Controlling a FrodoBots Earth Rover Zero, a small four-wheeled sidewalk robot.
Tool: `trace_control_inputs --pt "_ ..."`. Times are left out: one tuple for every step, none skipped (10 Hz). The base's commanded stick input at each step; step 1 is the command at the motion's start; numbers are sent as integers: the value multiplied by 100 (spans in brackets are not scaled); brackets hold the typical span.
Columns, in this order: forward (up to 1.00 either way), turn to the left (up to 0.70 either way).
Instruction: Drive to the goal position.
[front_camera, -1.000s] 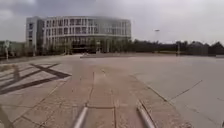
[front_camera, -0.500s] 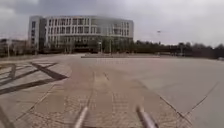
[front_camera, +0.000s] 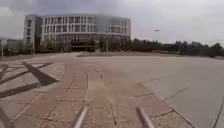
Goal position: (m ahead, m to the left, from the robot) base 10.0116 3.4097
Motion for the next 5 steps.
trace_control_inputs --pt "69 0" --pt "69 0" --pt "69 0" --pt "69 0" --pt "69 0"
